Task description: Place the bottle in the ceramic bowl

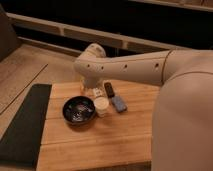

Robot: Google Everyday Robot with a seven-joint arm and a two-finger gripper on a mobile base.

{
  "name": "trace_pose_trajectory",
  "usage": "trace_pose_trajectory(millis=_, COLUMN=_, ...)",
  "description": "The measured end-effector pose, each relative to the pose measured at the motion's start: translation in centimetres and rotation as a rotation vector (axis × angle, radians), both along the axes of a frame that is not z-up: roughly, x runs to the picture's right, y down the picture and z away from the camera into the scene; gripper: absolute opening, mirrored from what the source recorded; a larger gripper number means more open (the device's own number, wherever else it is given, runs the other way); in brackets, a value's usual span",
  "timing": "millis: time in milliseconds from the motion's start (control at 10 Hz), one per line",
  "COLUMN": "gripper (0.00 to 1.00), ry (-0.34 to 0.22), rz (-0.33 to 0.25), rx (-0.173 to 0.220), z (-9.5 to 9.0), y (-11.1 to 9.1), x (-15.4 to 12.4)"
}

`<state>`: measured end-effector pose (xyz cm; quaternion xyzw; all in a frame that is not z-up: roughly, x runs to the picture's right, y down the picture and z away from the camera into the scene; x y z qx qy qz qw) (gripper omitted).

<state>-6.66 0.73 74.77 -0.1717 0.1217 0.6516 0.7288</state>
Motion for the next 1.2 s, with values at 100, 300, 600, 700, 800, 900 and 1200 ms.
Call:
trace_pose_trajectory(millis=100, gripper=0.65, ry=-0.003, rz=-0.003, rx=0.0, z=0.0, y=0.1, x=-0.2)
trace_pose_trajectory(millis=300, gripper=0.65, ry=0.015, rz=0.02, rx=0.007, z=1.0, y=-0.1, x=0.9)
trace_pose_trajectory(millis=600, gripper=0.65, ry=0.023, rz=0.088, rx=0.061, z=3.2, y=-2.6, x=6.2)
trace_pose_trajectory(millis=700, gripper=0.65, ry=0.007, rz=0.08, rx=0.078, z=3.5, y=-3.1, x=7.0)
trace_pose_trajectory(millis=800, gripper=0.65, ry=-0.025, rz=0.081, rx=0.103, z=4.1, y=-3.9, x=8.1)
trace_pose_trajectory(millis=900, gripper=0.65, ry=-0.058, rz=0.09, rx=0.121, z=5.2, y=-4.3, x=9.1)
trace_pose_trajectory(millis=1200, gripper=0.65, ry=-0.123, rz=0.092, rx=0.156, z=7.3, y=-5.4, x=9.5)
